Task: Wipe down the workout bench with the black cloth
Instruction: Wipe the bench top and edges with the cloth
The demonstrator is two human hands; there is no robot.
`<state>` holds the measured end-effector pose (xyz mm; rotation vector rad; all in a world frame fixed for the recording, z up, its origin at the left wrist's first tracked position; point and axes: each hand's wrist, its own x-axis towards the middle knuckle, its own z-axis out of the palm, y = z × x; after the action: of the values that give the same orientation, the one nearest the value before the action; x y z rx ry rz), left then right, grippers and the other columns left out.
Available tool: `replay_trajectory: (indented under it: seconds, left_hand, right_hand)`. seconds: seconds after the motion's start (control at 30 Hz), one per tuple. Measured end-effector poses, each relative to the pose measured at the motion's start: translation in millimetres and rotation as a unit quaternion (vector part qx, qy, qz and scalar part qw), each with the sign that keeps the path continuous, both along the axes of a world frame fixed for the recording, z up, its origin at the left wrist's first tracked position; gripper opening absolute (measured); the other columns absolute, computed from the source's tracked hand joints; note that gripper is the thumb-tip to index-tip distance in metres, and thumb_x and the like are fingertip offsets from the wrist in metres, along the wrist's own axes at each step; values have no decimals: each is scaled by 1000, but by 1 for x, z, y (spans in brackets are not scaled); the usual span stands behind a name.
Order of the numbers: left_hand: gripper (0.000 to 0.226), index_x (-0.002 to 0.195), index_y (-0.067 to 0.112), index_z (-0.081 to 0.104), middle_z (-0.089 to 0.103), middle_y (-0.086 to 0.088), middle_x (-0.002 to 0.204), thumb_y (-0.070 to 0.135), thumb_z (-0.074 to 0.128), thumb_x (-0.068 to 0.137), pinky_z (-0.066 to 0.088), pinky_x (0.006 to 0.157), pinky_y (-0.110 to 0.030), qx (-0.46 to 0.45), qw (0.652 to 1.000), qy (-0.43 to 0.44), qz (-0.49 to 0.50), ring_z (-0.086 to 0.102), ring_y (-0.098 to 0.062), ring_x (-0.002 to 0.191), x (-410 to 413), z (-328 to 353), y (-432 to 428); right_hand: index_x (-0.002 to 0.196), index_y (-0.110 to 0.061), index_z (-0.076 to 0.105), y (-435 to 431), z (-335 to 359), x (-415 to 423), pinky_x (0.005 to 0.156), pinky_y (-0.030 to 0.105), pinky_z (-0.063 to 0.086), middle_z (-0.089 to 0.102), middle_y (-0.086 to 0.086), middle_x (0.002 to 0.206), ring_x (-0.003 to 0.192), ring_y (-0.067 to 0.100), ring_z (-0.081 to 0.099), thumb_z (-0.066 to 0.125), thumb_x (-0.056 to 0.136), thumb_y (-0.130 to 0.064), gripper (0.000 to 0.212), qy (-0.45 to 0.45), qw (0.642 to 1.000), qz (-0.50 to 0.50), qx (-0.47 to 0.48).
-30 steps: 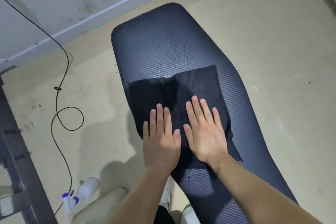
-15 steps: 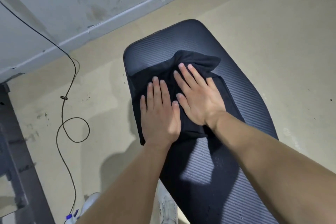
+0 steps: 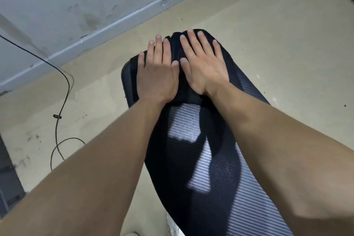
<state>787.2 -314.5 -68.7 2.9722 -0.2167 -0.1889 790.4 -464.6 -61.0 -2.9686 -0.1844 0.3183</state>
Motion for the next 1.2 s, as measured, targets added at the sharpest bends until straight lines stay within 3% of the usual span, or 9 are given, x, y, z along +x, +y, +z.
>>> replay_trajectory:
  seconds: [0.17, 0.6, 0.67, 0.73, 0.83, 0.9, 0.97, 1.07, 1.2]
  left_hand:
    - [64, 160, 16, 10, 6, -6, 169, 43, 20, 103, 12, 125, -47, 5, 1000, -7, -4, 8, -23, 156, -54, 0, -10]
    - [64, 159, 17, 15, 9, -6, 169, 43, 31, 103, 16, 123, -47, -28, 999, 17, 9, 10, -24, 156, -292, 11, -66]
    - [61, 158, 18, 24, 18, -4, 168, 42, 34, 102, 21, 122, -46, -33, 999, 16, 16, 18, -23, 154, -321, 12, -73]
    - [54, 150, 19, 42, 37, -3, 160, 39, 44, 100, 33, 116, -44, -43, 999, -2, 12, 36, -24, 146, -349, 12, -76]
    - [25, 115, 23, 67, 67, 2, 123, 32, 62, 92, 47, 88, -39, -47, 997, -52, -22, 60, -25, 103, -373, 17, -67]
    - [14, 100, 25, 67, 68, 4, 98, 35, 59, 93, 44, 79, -39, -24, 998, -36, -47, 61, -24, 85, -369, 36, -61]
    - [24, 98, 26, 66, 70, 4, 90, 40, 46, 97, 45, 77, -42, -28, 998, -25, -49, 63, -25, 82, -349, 59, -56]
    - [33, 100, 24, 62, 66, 1, 94, 45, 37, 99, 50, 72, -44, -101, 993, -61, 5, 60, -26, 90, -296, 117, -52]
    - [30, 105, 25, 58, 63, 0, 103, 44, 35, 102, 48, 79, -44, -122, 987, -104, 13, 58, -26, 100, -242, 175, -49]
  right_hand:
    - [160, -23, -2, -21, 0, -58, 124, 48, 0, -9, -1, 168, 154, 21, -8, 14, 103, -44, 62, 11, 999, -24, -17]
    - [160, -23, 3, -72, 8, -283, 124, 50, 6, -8, -1, 168, 155, 21, -5, 18, 103, -44, 62, 30, 998, -40, -31]
    - [160, -23, 12, -76, 9, -316, 123, 50, 9, 1, 0, 169, 155, 22, 2, 22, 104, -42, 60, 20, 998, -53, -13]
    - [153, -22, 34, -76, 13, -350, 120, 50, 22, 24, 6, 164, 150, 28, 22, 36, 104, -39, 52, 2, 996, -86, 19]
    - [120, -19, 60, -75, 23, -389, 93, 47, 43, 57, 8, 126, 113, 34, 51, 53, 98, -33, 27, -32, 992, -113, 39]
    - [107, -19, 60, -79, 38, -391, 80, 43, 44, 60, 6, 105, 97, 33, 57, 52, 98, -35, 20, -5, 993, -96, 62]
    - [104, -24, 59, -80, 62, -370, 77, 41, 46, 67, 3, 102, 96, 33, 62, 50, 99, -42, 21, 28, 983, -121, 135]
    - [103, -26, 60, -79, 113, -307, 78, 41, 50, 71, 1, 101, 98, 32, 63, 50, 98, -49, 26, -21, 971, -141, 192]
    - [95, -27, 61, -77, 174, -245, 74, 39, 50, 68, -6, 86, 85, 24, 62, 52, 93, -51, 25, -70, 958, -130, 248]
